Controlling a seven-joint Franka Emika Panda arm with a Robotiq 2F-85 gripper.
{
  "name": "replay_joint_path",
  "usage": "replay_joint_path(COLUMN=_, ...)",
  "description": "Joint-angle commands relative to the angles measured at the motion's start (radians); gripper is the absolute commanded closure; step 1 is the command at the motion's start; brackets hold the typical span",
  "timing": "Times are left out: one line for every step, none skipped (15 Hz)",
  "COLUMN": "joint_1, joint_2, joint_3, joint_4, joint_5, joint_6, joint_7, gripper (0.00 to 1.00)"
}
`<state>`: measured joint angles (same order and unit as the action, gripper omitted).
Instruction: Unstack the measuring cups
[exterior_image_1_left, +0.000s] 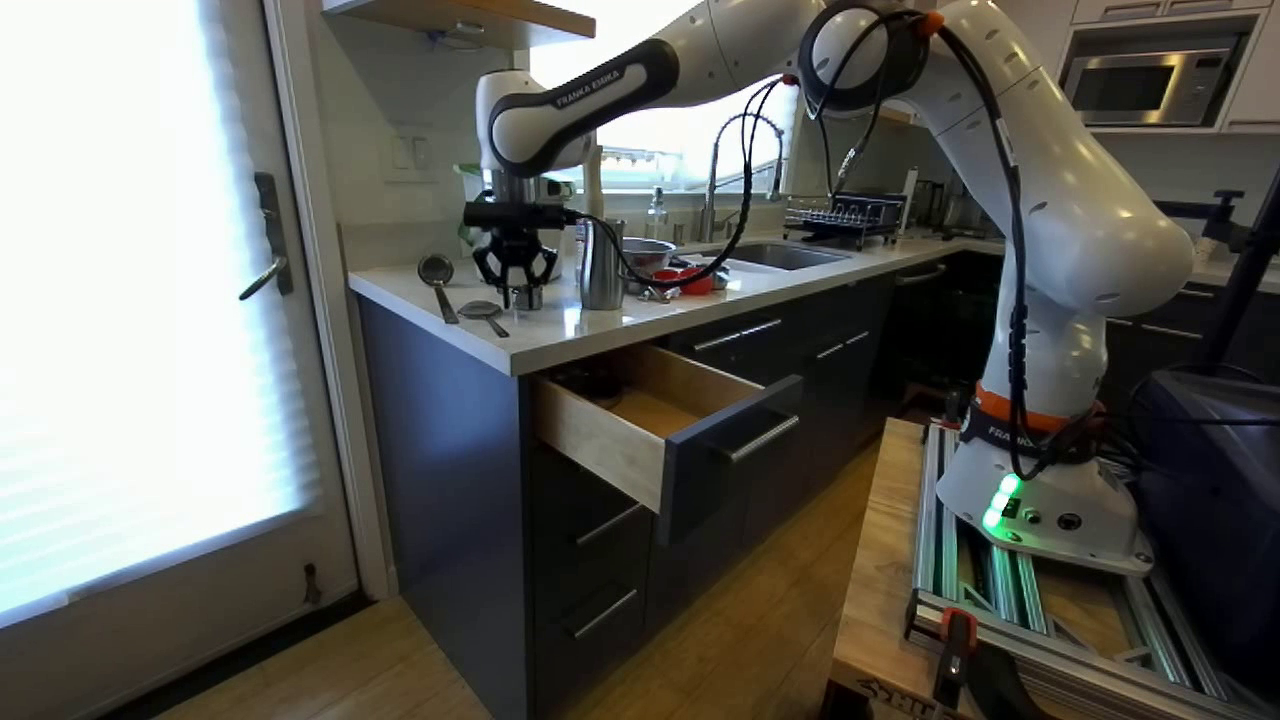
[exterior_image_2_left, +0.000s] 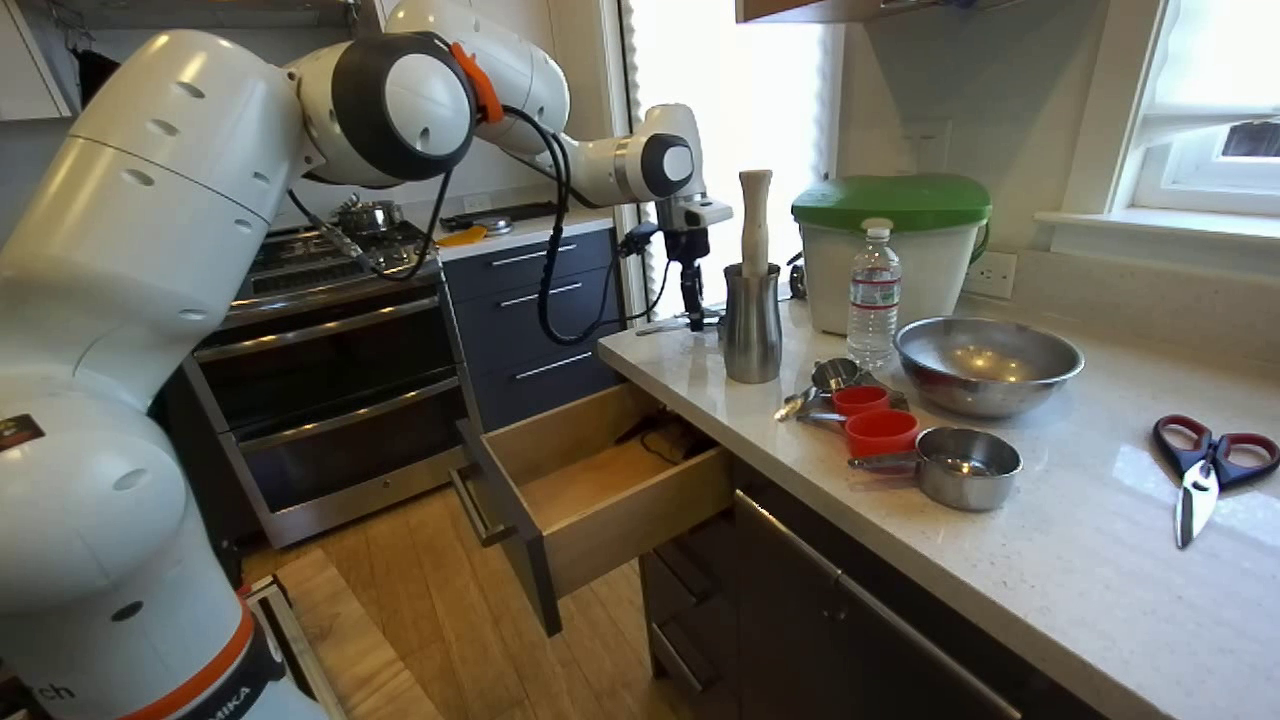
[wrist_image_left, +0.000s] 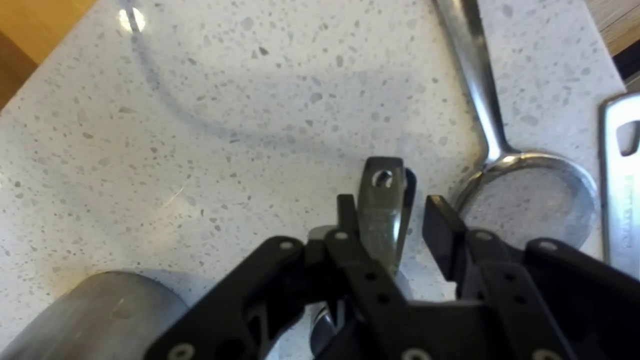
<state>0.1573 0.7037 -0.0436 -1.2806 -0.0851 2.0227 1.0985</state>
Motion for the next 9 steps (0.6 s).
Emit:
replay_joint_path(joint_1=-0.004, joint_2=0.015, joint_3=-0.005, joint_4=0.019, joint_5=0.021, joint_6=-0.004, joint_7=-0.017, gripper=0.66)
replay_joint_path(joint_1=-0.004, joint_2=0.015, joint_3=-0.005, joint_4=0.019, joint_5=0.022, joint_6=-0.004, joint_7=-0.017, gripper=0.70)
replay_joint_path(joint_1=-0.004, joint_2=0.015, joint_3=-0.006, joint_4=0.019, joint_5=0.021, joint_6=-0.004, joint_7=-0.017, gripper=0.83)
replay_joint_path(joint_1=-0.004, joint_2=0.015, joint_3=-0.006, joint_4=0.019, joint_5=0.021, joint_6=-0.004, joint_7=-0.018, gripper=0.80)
replay_joint_path(joint_1=-0.004, joint_2=0.014, joint_3=-0.006, joint_4=0.018, joint_5=0.021, joint_6=-0.004, joint_7=-0.018, gripper=0.86)
replay_joint_path(joint_1=-0.004, joint_2=0.014, joint_3=-0.007, joint_4=0.018, joint_5=0.021, joint_6=-0.004, joint_7=-0.018, gripper=0.93)
replay_joint_path(joint_1=-0.005, joint_2=0.013, joint_3=-0.006, joint_4=0.018, joint_5=0.022, joint_6=-0.006, joint_7=-0.020, gripper=0.94)
replay_joint_path(joint_1=-0.006, joint_2=0.009, joint_3=-0.003, joint_4=0.013, joint_5=0.025, joint_6=-0.006, joint_7=-0.023, gripper=0.94)
replay_joint_path(joint_1=-0.005, joint_2=0.005, joint_3=-0.004, joint_4=0.009, joint_5=0.023, joint_6=-0.007, joint_7=-0.022, gripper=0.94)
